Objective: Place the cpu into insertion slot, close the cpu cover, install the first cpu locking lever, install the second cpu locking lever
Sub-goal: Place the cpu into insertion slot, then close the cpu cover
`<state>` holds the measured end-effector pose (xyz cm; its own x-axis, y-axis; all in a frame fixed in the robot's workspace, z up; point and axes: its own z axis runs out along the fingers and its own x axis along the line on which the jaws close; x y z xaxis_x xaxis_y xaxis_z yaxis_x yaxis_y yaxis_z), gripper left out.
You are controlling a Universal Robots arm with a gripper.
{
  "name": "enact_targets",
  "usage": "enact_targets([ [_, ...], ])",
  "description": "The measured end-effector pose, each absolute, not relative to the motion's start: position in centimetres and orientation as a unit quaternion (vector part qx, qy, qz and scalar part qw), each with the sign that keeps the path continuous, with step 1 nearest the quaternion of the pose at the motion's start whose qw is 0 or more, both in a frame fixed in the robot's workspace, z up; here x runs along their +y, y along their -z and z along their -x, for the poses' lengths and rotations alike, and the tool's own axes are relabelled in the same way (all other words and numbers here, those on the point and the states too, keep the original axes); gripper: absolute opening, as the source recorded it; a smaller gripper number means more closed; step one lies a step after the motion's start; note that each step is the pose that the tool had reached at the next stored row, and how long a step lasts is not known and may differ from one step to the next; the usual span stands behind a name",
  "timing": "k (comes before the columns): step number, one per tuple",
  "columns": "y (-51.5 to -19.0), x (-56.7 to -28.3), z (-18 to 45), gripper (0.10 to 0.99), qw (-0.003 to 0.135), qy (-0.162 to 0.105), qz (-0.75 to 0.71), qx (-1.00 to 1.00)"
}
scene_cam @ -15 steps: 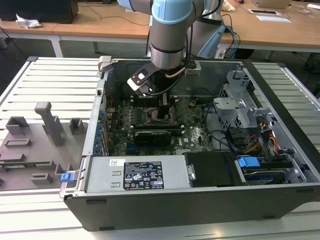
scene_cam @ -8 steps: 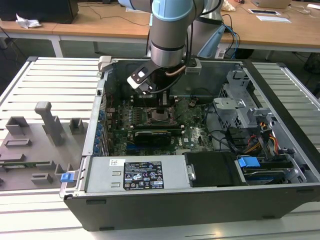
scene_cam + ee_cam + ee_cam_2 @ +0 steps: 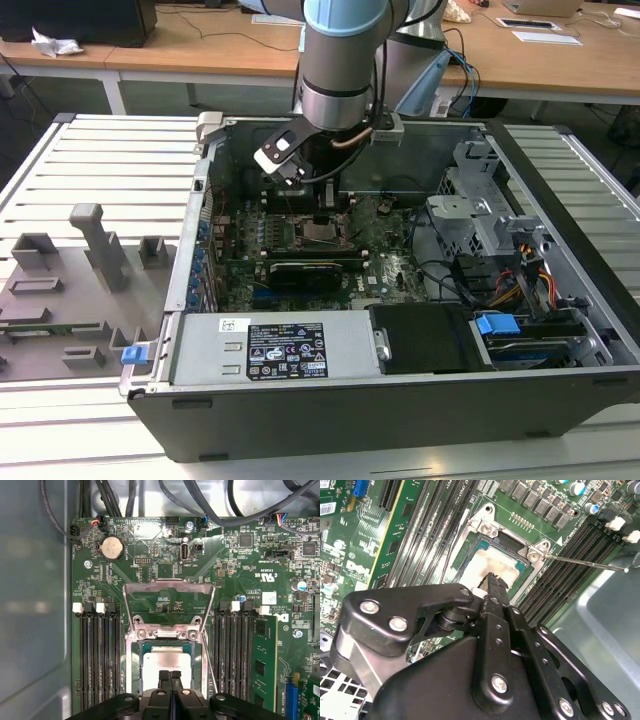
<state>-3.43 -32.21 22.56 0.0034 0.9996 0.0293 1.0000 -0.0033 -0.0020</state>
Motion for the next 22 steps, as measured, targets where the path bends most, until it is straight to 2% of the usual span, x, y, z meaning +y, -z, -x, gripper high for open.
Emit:
enact_targets([
  [5, -23.0, -32.2, 3.4, 0.106, 0.011, 0.010, 0.708, -0.706],
  [7, -25.1, -32.2, 3.4, 0.106, 0.009, 0.008, 0.708, -0.706],
  [22, -26.1, -32.2, 3.4, 0.106, 0.009, 0.008, 0.708, -0.706],
])
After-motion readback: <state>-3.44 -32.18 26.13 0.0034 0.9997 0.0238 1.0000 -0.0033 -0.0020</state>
